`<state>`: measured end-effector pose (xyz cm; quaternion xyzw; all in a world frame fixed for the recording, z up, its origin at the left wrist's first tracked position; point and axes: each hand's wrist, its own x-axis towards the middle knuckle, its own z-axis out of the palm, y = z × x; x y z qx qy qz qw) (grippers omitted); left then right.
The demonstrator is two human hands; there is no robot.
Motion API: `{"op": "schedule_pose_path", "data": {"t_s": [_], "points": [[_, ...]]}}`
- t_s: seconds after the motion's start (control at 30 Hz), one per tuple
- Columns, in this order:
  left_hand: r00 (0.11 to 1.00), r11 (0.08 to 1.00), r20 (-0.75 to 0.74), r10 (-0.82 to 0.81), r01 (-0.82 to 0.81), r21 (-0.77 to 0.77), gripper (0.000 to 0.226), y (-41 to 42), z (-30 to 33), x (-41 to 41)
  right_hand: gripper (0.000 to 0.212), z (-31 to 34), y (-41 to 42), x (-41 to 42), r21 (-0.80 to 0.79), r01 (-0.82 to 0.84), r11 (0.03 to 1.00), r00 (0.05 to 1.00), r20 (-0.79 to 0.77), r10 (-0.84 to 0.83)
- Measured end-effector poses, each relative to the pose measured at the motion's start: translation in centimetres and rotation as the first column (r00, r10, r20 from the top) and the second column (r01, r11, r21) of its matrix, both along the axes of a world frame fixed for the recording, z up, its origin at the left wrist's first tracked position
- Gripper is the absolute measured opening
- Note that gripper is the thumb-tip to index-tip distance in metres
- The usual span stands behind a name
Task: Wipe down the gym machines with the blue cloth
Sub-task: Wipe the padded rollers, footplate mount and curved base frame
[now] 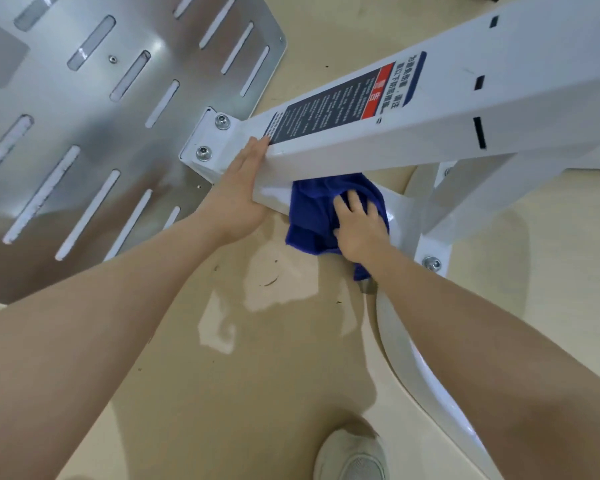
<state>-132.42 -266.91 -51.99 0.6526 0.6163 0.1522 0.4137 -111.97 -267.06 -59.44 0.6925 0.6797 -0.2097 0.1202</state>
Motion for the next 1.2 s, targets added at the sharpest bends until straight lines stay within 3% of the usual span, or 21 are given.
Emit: {"op": "schedule_pose_path", "data": {"t_s": [0.17, 0.33, 0.4, 0.5, 0.57, 0.63, 0.77, 0.83, 0.9, 0.97, 1.0, 1.13, 1.2], "points": [[1.000, 0.999, -0.015, -0.026, 0.026, -0.046, 0.087, 0.2, 1.0, -0.1, 0.059, -0.2, -1.9, -0.5, 0.114, 0.261, 0.959, 0.964, 0.028, -0.265], [0.999, 0.999, 0.019, -0.026, 0.027, -0.041, 0.084, 0.2, 1.3, 0.0, 0.050, 1.3, 0.7, -4.4, 0.237, -0.134, 0.962, 0.989, -0.026, 0.144], [0.999, 0.999, 0.020, -0.030, 0.031, -0.035, 0.083, 0.2, 1.2, 0.0, 0.028, 2.4, 1.6, -4.4, 0.284, 0.012, 0.959, 0.983, -0.178, 0.040], [1.000, 0.999, 0.011, -0.023, 0.023, -0.042, 0.086, 0.3, 0.8, -0.4, 0.027, 2.0, 2.3, -2.7, 0.359, 0.376, 0.854, 0.894, -0.382, -0.233], [1.000, 0.998, 0.021, -0.022, 0.023, -0.054, 0.089, 0.4, 0.6, -0.5, 0.038, 0.5, 1.3, -2.2, 0.408, 0.217, 0.887, 0.965, -0.225, -0.132], [0.999, 0.998, 0.025, -0.027, 0.028, -0.057, 0.093, 0.4, 0.3, -0.7, 0.053, -0.8, -0.3, -2.7, 0.256, 0.021, 0.967, 0.995, -0.096, 0.004], [0.999, 0.998, 0.036, -0.028, 0.030, -0.056, 0.095, 0.3, 0.0, -0.8, 0.066, -1.1, -1.7, -2.9, 0.249, -0.119, 0.961, 0.991, 0.088, 0.100], [0.999, 0.997, 0.033, -0.031, 0.033, -0.066, 0.094, 0.3, 0.1, -0.9, 0.068, -0.9, -2.7, -1.6, 0.193, -0.103, 0.976, 0.969, 0.241, 0.055], [0.999, 0.997, 0.026, -0.041, 0.043, -0.065, 0.094, 0.3, 0.2, -1.0, 0.071, -1.0, -4.1, -0.3, 0.154, 0.032, 0.988, 0.941, 0.330, -0.082], [0.999, 0.996, 0.023, -0.048, 0.050, -0.072, 0.095, 0.4, 0.2, -1.0, 0.074, -0.6, -4.2, -0.2, 0.116, 0.171, 0.978, 0.923, 0.330, -0.200], [0.998, 0.996, 0.021, -0.051, 0.053, -0.077, 0.096, 0.4, 0.1, -1.0, 0.074, -0.6, -3.6, -0.8, 0.111, 0.162, 0.981, 0.930, 0.315, -0.189], [0.998, 0.993, 0.035, -0.060, 0.063, -0.103, 0.097, 0.8, -0.2, -1.7, 0.067, -1.1, 0.1, -2.6, 0.138, -0.230, 0.963, 0.968, 0.132, 0.212], [0.998, 0.991, 0.043, -0.054, 0.059, -0.124, 0.095, 0.9, 0.1, -1.8, 0.069, -1.2, -0.2, -0.9, 0.133, -0.188, 0.973, 0.973, 0.156, 0.167]]}}
